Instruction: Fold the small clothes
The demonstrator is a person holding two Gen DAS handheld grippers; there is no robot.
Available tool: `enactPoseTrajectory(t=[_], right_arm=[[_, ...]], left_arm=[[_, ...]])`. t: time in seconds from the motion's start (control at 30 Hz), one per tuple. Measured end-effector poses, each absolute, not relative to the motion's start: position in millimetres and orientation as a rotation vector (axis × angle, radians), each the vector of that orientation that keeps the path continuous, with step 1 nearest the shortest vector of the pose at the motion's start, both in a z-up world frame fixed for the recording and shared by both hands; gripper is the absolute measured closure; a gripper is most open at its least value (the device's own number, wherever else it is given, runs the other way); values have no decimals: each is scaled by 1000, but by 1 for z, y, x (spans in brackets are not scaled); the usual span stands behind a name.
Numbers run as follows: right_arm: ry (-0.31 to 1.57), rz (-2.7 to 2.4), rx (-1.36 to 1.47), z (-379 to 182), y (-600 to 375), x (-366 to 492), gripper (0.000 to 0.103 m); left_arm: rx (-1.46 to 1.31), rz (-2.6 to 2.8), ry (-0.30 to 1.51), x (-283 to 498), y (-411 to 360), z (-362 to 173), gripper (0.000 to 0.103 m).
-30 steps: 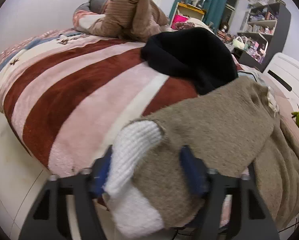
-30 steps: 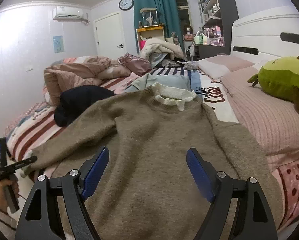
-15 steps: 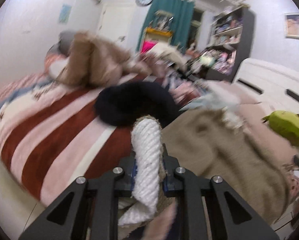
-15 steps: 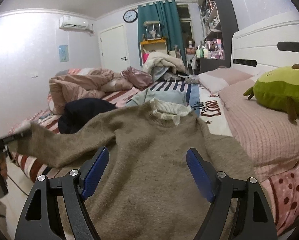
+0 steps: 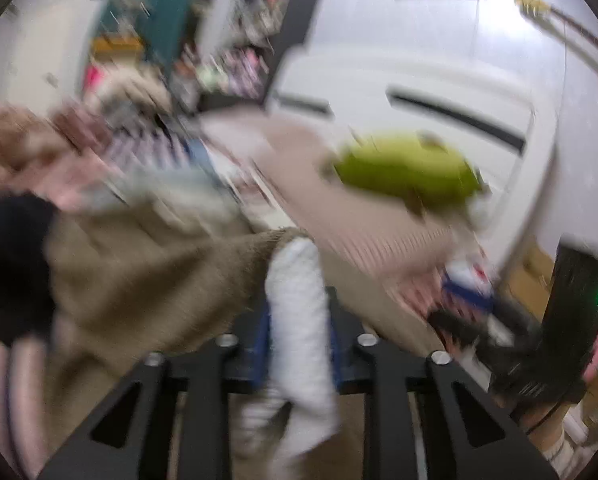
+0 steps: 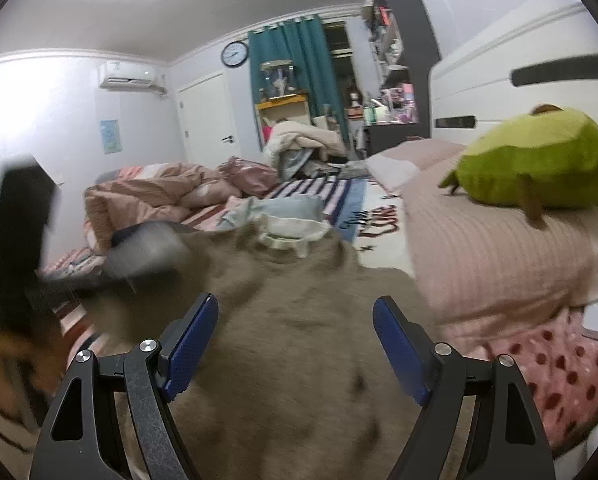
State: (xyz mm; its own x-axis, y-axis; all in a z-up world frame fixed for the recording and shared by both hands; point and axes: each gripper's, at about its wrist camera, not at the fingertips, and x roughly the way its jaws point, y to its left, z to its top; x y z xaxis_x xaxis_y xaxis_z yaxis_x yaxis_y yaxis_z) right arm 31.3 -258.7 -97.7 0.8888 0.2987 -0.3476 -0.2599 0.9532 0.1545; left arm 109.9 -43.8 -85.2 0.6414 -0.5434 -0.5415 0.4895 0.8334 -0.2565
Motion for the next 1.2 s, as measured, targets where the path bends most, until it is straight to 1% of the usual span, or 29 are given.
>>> enactPoseTrajectory(t=[0.03,0.07,0.1,0.13,0.2,0.27,0.4,0.5,0.53,0.57,0.63,0.73,0.8,0.93,1.0,1.03,1.13,1.2], right_arm=[[384,281,115,-99,-266,30,26],[391,276,119,-101,-270,30,26],[399,272,123,-102,-274,29,26],[409,271,125,-104,-276,30,26],[433,278,119,-109,-277,33,26],[456,294,105,-113,-272,38,26],[519,338,77,-128,-256,56,26],[611,350,56,-146,-244,75,26],[654,344,41,-154,-239,82,28],[681,348,29,-159,-236,86,37],[722,367,27,-171,-231,93,48],[783,328,38,-183,-229,102,49],[808,278,37,-188,-230,108,51],[824,256,34,-194,-228,115,51],[831,261,21,-195,-225,116,67],[842,274,35,-196,-225,118,83],[845,273,69,-194,-226,123,92],[828,271,81,-191,-226,125,94]], left_arm=[[-84,-611,694,113,-54,-100,66],[-76,-619,731,114,-61,-112,56],[-72,-618,753,114,-63,-121,50],[-76,-619,755,113,-62,-124,46],[-98,-621,731,104,-47,-119,30],[-110,-589,687,95,-31,-109,26],[-50,-395,630,91,19,-99,25],[-20,-276,632,101,57,-106,25],[-18,-239,644,106,72,-113,25],[-10,-210,661,113,84,-120,25],[17,-173,702,125,102,-137,25],[32,-191,752,135,111,-161,27],[49,-210,780,142,105,-176,32],[105,-202,793,162,93,-194,32],[127,-204,796,174,86,-196,32],[142,-203,797,180,82,-196,33],[174,-180,803,196,76,-197,44],[162,-168,812,206,76,-197,69]])
